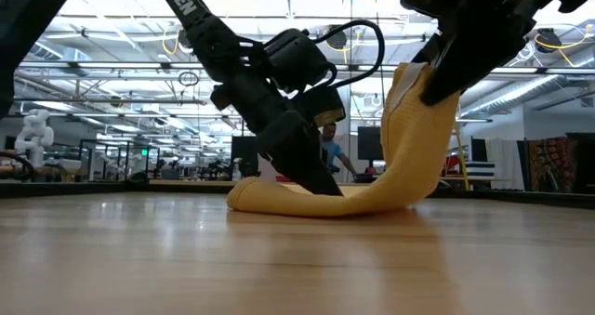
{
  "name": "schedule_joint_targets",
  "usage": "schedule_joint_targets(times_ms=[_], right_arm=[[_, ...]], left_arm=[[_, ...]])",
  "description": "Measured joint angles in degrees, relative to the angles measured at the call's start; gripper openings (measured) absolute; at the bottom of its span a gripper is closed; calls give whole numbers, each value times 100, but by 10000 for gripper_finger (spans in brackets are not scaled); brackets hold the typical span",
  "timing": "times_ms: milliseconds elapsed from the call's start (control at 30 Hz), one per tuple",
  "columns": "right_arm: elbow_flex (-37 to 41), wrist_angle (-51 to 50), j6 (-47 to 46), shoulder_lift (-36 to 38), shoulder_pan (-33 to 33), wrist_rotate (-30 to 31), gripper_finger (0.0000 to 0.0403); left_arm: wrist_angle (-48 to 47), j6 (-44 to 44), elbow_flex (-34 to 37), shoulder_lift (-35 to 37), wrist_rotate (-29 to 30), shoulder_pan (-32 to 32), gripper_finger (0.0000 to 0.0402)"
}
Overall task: Roll towel into tight, uniform cylinder
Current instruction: Roll the orange towel
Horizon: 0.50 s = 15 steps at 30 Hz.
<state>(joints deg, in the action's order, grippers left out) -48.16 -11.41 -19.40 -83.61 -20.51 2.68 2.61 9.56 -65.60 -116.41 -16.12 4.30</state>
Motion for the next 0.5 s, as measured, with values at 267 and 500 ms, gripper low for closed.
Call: schedule_joint_targets(times_ms=[267,500], right_arm=[[-2,2,-50,1,0,8,0],[-2,-2,3,0,7,24,0]], left_arm=[[-261,446,-273,348,316,13,131],[-684,752,-240,222,256,195,215]])
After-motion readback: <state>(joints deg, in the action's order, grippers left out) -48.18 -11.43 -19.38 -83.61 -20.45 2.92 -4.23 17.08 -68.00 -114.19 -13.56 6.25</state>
